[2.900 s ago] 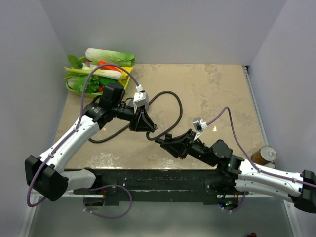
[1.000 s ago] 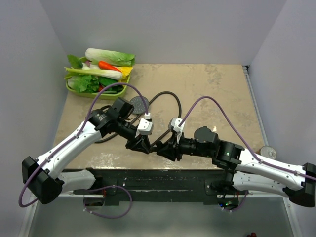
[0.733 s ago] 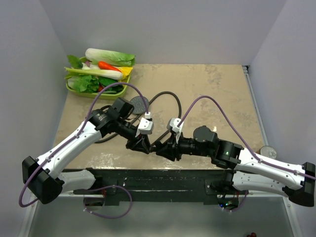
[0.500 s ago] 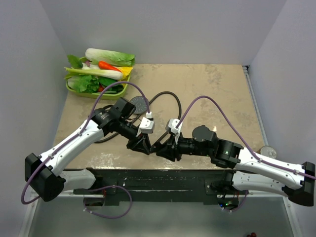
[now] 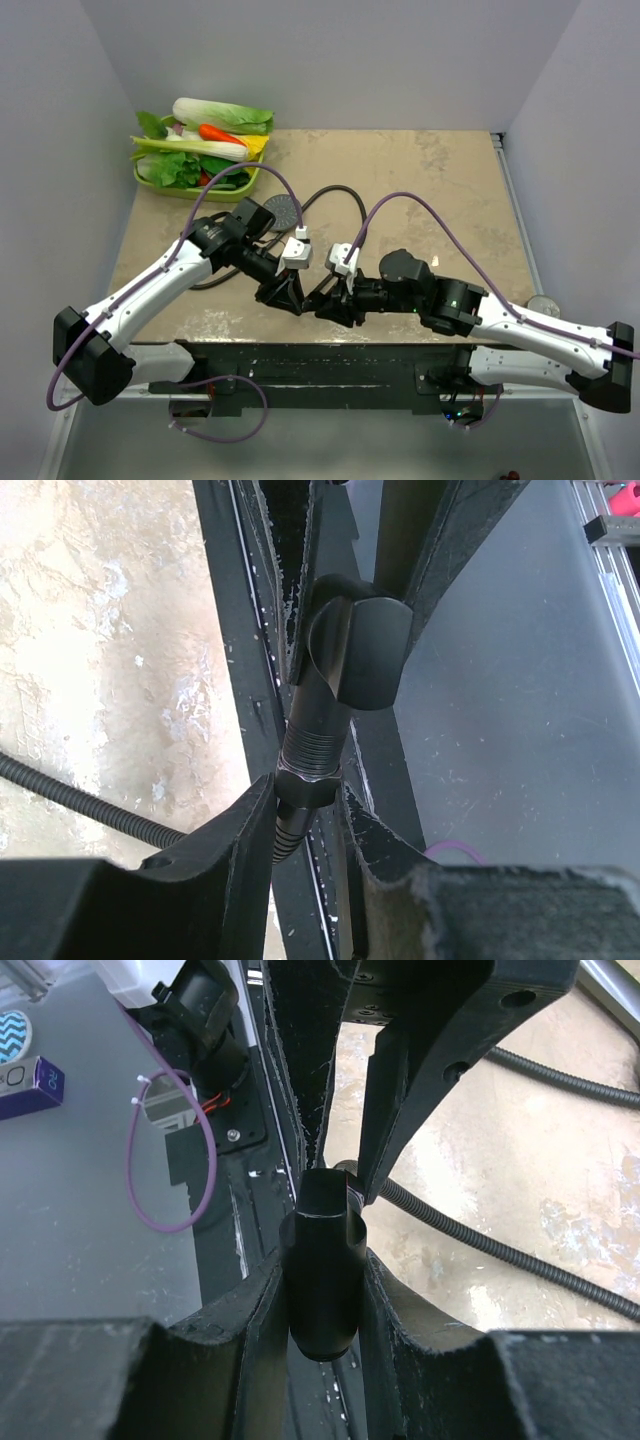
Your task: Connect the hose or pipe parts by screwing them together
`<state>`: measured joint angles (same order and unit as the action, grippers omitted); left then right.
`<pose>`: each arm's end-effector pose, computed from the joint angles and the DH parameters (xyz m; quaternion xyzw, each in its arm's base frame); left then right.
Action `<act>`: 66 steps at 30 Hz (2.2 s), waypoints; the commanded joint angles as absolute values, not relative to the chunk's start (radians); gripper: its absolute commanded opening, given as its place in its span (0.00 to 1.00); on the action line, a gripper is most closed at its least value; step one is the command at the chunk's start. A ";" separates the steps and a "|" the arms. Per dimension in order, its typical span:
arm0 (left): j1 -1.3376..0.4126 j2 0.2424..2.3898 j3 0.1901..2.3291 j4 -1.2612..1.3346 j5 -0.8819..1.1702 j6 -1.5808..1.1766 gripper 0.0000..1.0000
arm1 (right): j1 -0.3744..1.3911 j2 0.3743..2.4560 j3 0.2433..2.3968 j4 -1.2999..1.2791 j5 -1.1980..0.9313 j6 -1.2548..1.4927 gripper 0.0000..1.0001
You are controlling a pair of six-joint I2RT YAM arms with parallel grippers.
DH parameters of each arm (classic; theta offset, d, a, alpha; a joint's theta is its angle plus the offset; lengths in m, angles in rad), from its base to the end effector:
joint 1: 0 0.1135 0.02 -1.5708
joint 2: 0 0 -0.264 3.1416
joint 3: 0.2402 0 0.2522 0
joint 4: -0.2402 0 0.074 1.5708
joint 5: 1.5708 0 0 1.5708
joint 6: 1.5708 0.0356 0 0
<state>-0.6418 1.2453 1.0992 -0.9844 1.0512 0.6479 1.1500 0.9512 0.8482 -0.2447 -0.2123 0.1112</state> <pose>0.1623 -0.1599 0.3044 0.5950 0.6088 -0.4890 0.1904 0.0825 0.2028 0.3258 -0.4569 0.6766 0.4067 0.4100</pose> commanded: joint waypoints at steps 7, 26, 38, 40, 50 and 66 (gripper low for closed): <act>-0.643 1.236 1.158 -0.950 1.155 0.657 0.00 | 1.155 0.972 0.919 -0.287 -0.225 0.067 0.00; -0.646 1.175 1.169 -0.799 0.936 0.516 0.00 | 1.154 1.103 0.953 -0.288 -0.249 0.210 0.00; -0.709 1.146 1.101 -0.752 0.858 0.528 0.00 | 1.146 1.126 0.965 -0.288 -0.305 0.340 0.00; -0.716 1.143 1.089 -0.720 0.841 0.506 0.00 | 1.146 1.127 0.959 -0.279 -0.299 0.368 0.00; -0.719 1.143 1.108 -0.655 0.789 0.460 0.00 | 1.144 1.042 0.804 -0.097 -0.203 0.610 0.00; -0.825 1.160 1.163 -0.655 0.549 0.477 0.00 | 1.124 1.026 0.703 0.052 -0.183 0.874 0.00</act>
